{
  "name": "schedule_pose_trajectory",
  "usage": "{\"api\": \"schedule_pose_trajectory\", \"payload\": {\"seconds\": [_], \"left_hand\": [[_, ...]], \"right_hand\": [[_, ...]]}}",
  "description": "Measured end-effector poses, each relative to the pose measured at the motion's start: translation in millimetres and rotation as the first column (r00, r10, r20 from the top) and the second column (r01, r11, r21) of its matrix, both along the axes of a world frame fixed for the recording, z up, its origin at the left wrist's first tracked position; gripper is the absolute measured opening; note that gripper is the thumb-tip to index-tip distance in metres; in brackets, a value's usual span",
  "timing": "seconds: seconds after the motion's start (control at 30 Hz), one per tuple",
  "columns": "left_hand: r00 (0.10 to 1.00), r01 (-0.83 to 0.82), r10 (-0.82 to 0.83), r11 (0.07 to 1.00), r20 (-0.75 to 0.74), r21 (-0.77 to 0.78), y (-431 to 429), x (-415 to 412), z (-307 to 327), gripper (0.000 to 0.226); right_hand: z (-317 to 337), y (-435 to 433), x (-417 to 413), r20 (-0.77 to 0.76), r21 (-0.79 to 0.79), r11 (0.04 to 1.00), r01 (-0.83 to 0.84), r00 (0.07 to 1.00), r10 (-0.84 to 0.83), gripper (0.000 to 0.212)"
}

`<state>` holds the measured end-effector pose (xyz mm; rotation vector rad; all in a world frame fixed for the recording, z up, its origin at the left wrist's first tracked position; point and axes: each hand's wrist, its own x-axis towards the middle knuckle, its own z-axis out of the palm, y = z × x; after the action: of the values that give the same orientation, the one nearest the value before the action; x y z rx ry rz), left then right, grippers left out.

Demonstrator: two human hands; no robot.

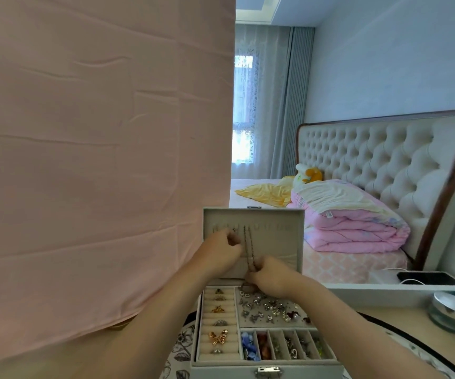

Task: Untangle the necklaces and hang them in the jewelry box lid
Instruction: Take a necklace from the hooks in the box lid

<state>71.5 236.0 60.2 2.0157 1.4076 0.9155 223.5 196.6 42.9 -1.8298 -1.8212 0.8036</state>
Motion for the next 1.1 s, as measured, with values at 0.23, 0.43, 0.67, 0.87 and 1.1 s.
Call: {"api": "schedule_pose_trajectory", "payload": {"seconds": [0.23,0.43,0.67,0.87,1.1], "left_hand": [[0.909,0.132,0.036,0.92,-0.415,0.37,-6,-6,-21,0.038],[0.819,0.155,0.127,0.89,-0.559,0.43,-8,-14,-27,0.034],[0.759,0.189,0.128,0.895,-0.638,0.405,-8,-14,-29,0.039],[0.766,0.197,0.108,0.899,-0.634,0.391,-9,-16,-29,0.042],[0.776,0.201,0.068,0.916,-0.627,0.347,-16,-17,-25,0.044]], "right_hand": [[19,-5,9,0.284,0.075,0.997,-0.015,0.959,-0.007,0.022],[60,5,6,-0.043,0.235,0.97,0.057,0.998,-0.048,0.018],[78,17,-2,-0.098,0.415,0.906,0.085,0.994,-0.049,0.022],[55,25,-6,0.101,0.425,0.905,0.024,0.992,-0.074,0.018],[19,14,-1,0.399,0.339,0.94,-0.05,0.912,-0.095,0.019]]}}
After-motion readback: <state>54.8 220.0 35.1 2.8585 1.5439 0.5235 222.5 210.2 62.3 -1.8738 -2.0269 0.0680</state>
